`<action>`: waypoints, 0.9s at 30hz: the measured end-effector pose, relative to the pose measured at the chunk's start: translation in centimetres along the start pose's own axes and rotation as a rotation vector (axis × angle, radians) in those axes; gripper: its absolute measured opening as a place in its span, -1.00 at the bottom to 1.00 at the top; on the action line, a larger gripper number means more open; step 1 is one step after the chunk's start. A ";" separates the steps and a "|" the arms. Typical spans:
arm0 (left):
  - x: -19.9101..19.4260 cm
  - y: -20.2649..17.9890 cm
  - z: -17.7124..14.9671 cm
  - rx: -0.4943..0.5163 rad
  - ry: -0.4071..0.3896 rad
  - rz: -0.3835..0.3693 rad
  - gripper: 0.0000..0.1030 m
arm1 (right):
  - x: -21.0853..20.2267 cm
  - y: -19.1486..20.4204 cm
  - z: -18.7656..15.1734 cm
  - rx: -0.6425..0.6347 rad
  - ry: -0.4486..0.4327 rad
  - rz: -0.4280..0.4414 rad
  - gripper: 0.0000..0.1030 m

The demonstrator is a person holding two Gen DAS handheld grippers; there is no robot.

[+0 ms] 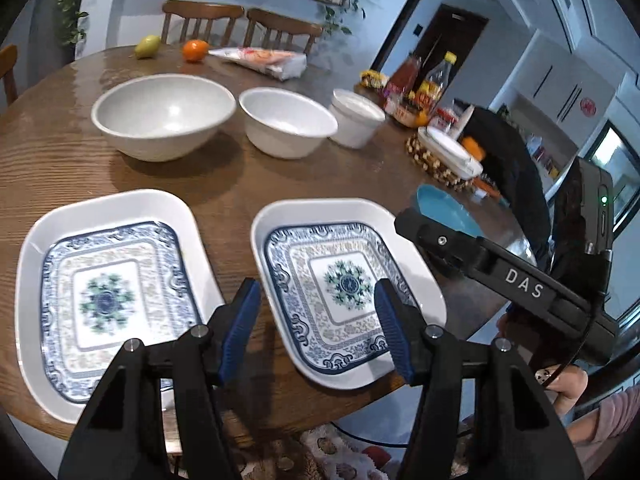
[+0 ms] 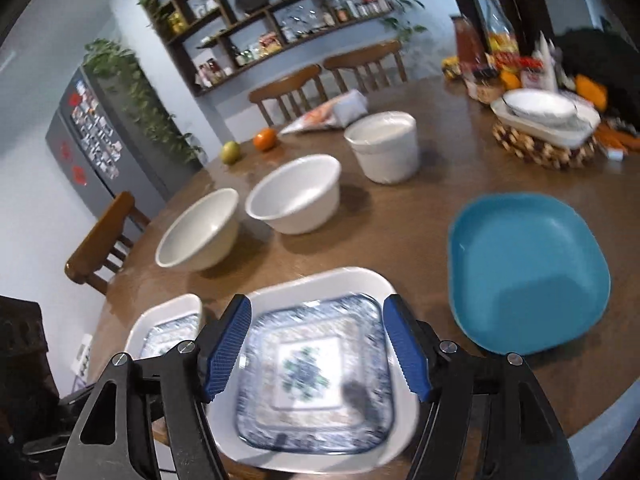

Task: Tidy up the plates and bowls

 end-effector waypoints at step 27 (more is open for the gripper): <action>2.0 0.9 -0.3 0.014 0.014 0.092 0.09 | 2.3 -1.4 -2.4 -0.018 0.019 -0.030 -0.09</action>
Point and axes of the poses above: each gripper's, at about its wrist camera, not at the fingertips, and x roughly the way its jaws point, y to its left, z to its top, the point moved 8 cm from there along x, roughly the way its jaws point, and after that the axes turned 10 degrees about -y, right-handed, at the moved point
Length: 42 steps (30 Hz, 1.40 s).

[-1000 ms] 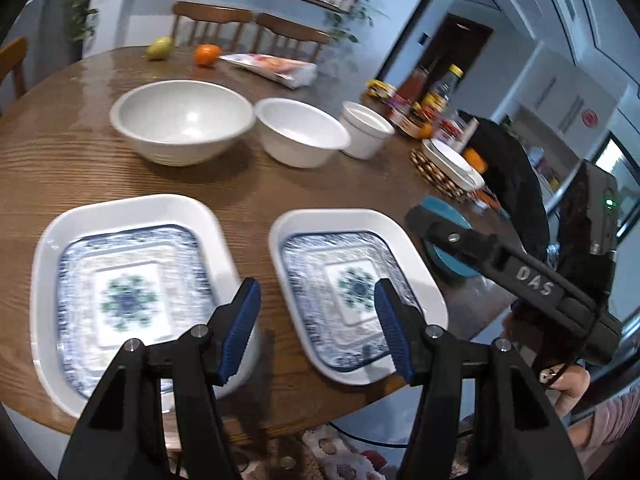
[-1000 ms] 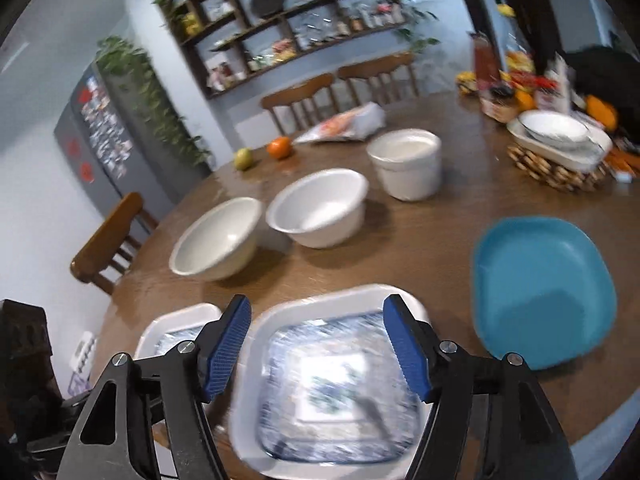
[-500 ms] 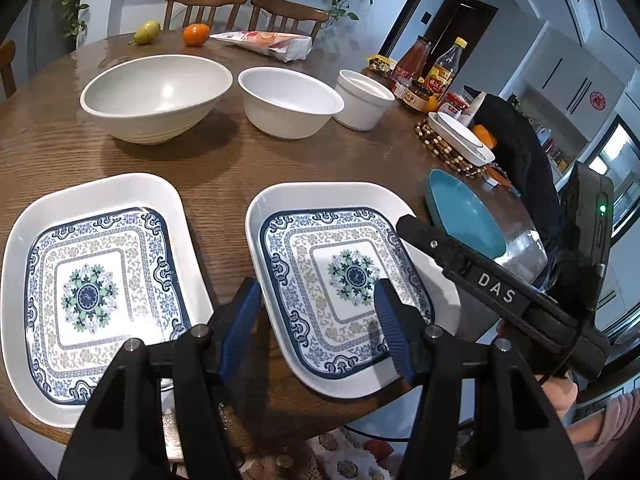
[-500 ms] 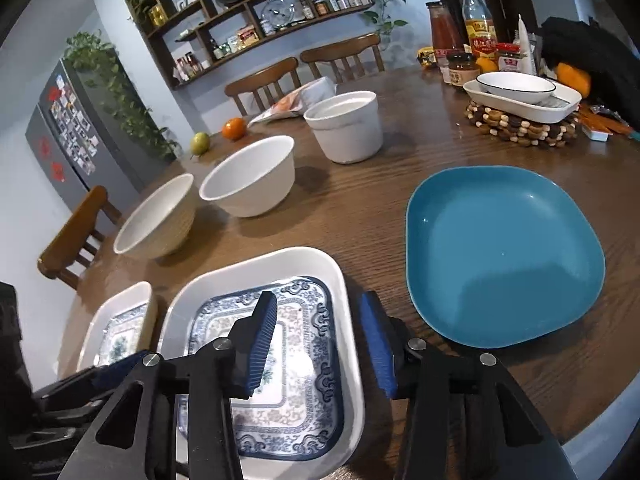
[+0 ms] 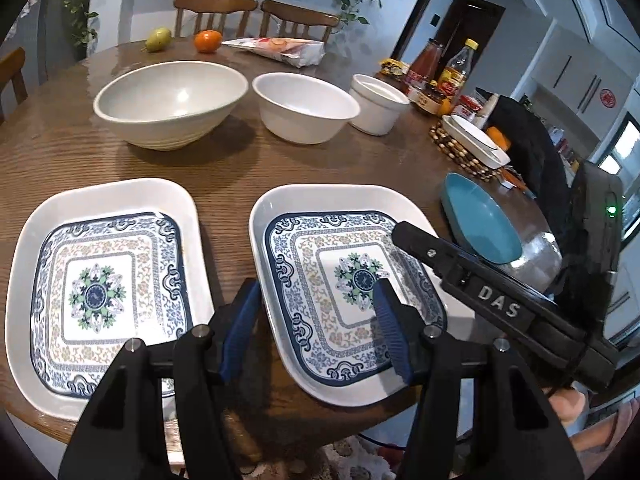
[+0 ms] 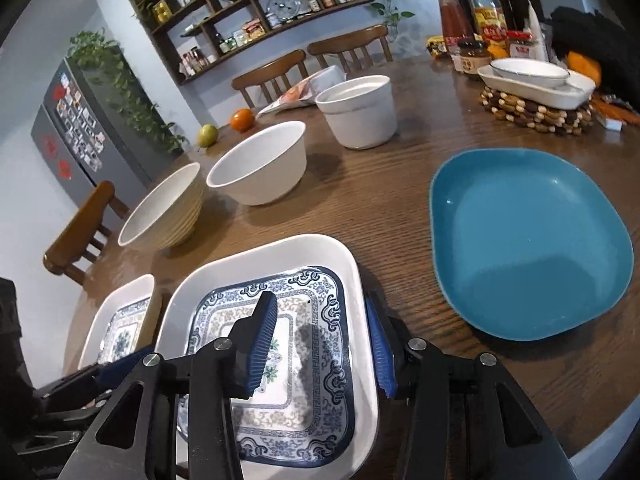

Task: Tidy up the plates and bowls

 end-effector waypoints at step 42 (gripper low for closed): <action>-3.7 1.7 1.5 0.012 -0.093 0.030 0.45 | -2.0 2.7 1.9 -0.034 -0.093 -0.005 0.48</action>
Point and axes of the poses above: each gripper's, at about its wrist camera, not at the fingertips, and x roughly the way its jaws point, y to its left, z to its top, the point moved 8 cm from there along x, roughly the way its jaws point, and after that the axes turned 10 degrees about -y, right-handed, at the moved point
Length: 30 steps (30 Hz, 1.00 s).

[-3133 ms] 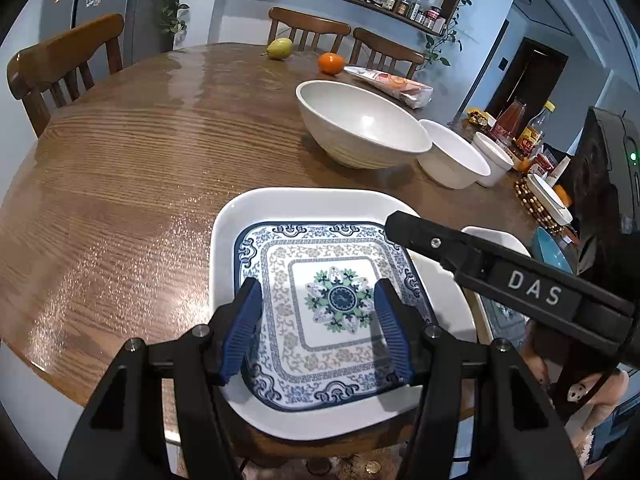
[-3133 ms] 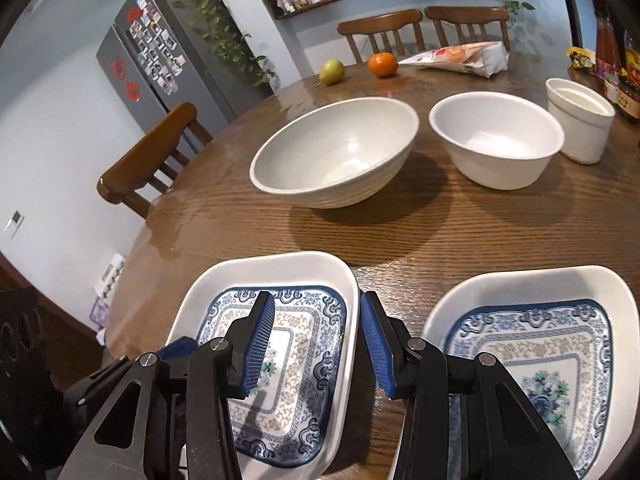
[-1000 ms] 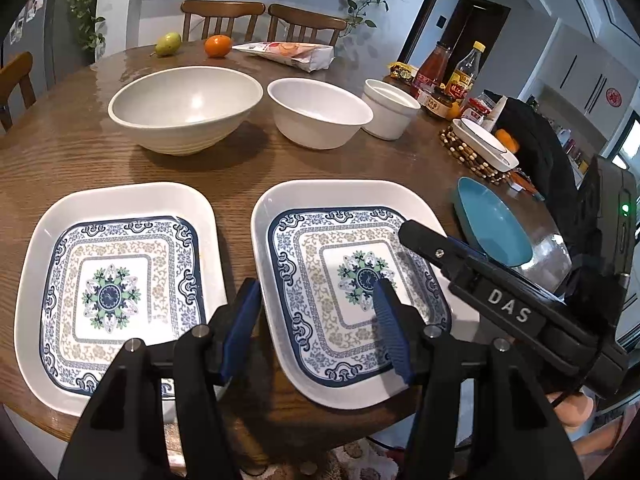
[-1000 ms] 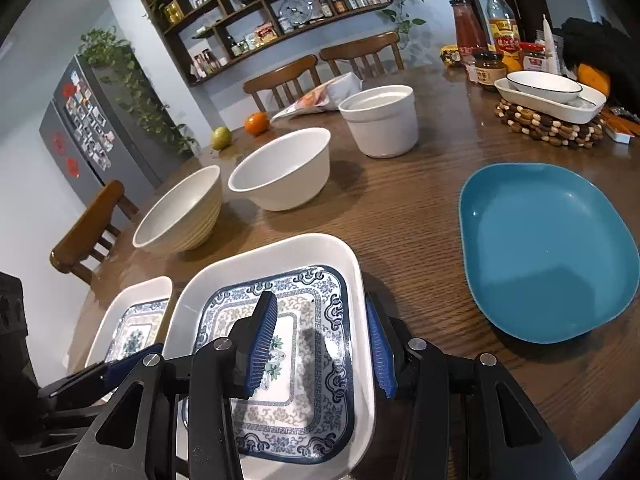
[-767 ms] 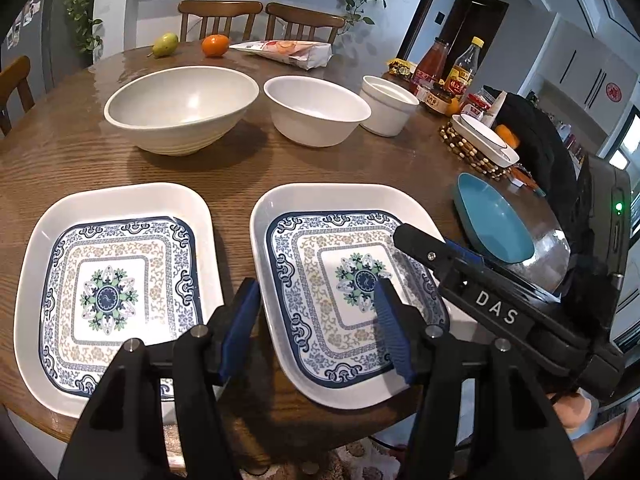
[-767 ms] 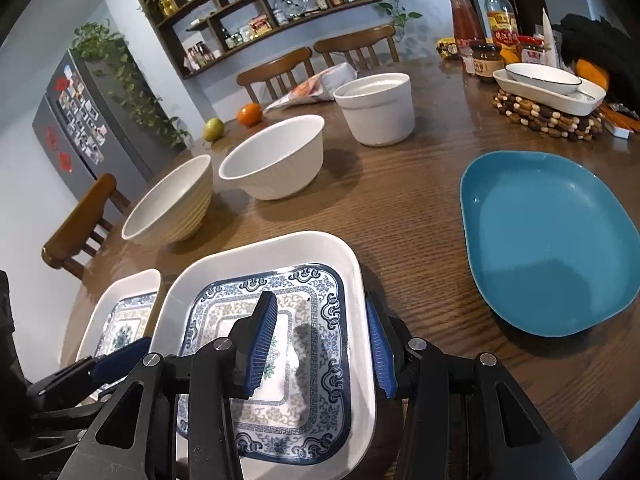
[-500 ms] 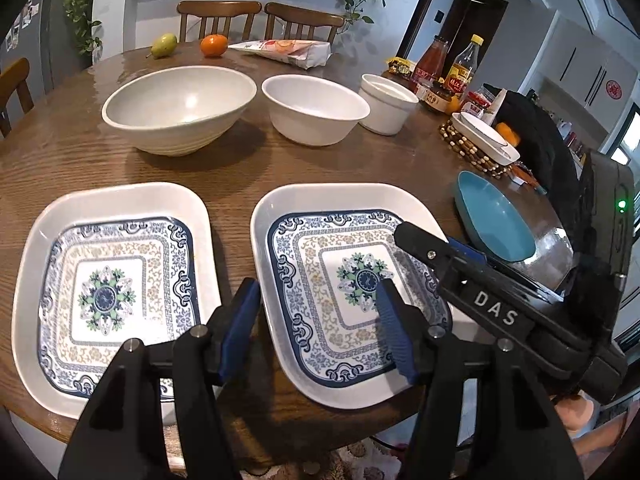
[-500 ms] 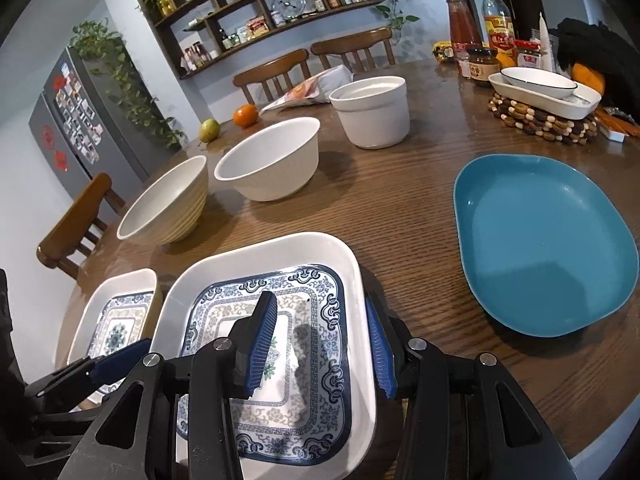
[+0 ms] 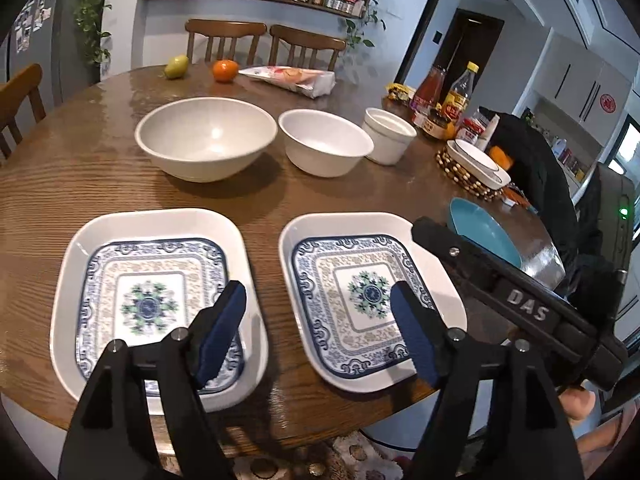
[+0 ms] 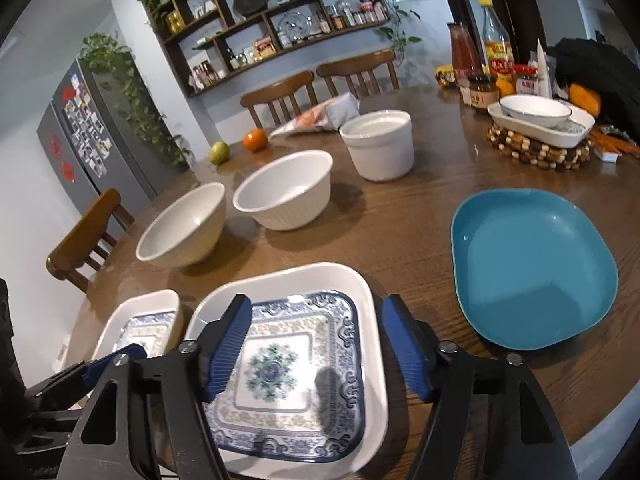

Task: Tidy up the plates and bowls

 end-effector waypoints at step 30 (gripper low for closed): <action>-5.9 11.3 0.9 -0.128 -0.110 0.254 0.67 | 1.5 10.6 -0.7 -0.122 0.055 0.179 0.74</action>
Point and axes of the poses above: each gripper's, at about its wrist camera, not at the fingertips, and x roughly the way its jaws point, y to its left, z to its top, the point moved 8 cm from there along x, roughly the way its jaws point, and after that the axes turned 10 degrees about -y, right-handed, at the moved point
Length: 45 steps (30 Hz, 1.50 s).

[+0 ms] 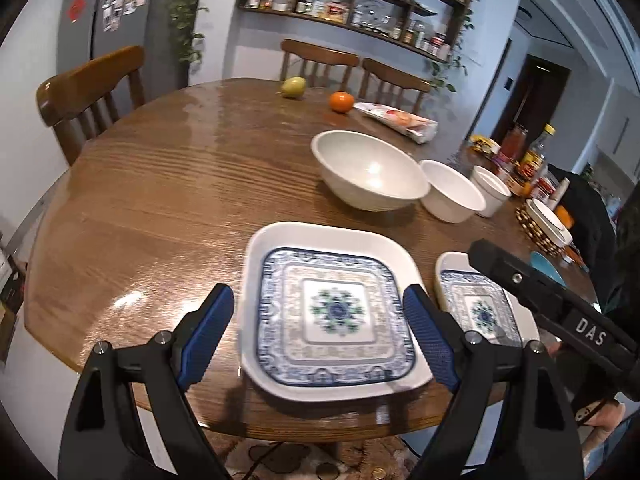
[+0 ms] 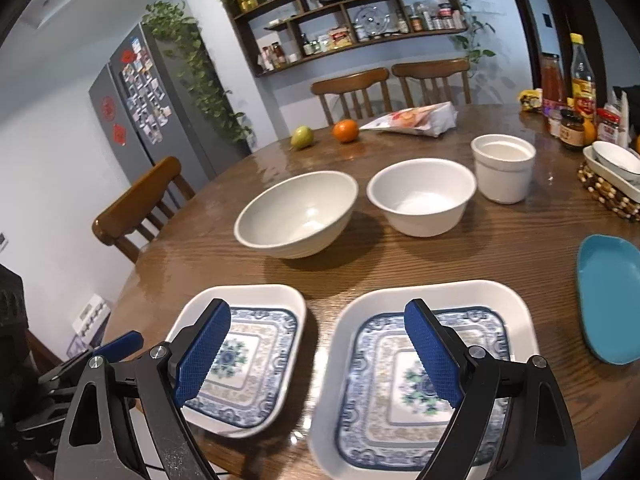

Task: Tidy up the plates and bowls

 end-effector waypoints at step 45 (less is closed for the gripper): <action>2.5 3.7 -2.6 -0.109 0.105 -0.076 0.29 | 5.2 3.2 -3.9 0.009 0.197 0.032 0.50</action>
Point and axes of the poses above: each gripper's, at about its wrist camera, not at the fingertips, and x roughly the way its jaws point, y to its left, z to its top, the point moved 8 cm from there along x, roughly the way its jaws point, and after that the axes turned 10 degrees about -y, right-handed, at the moved point
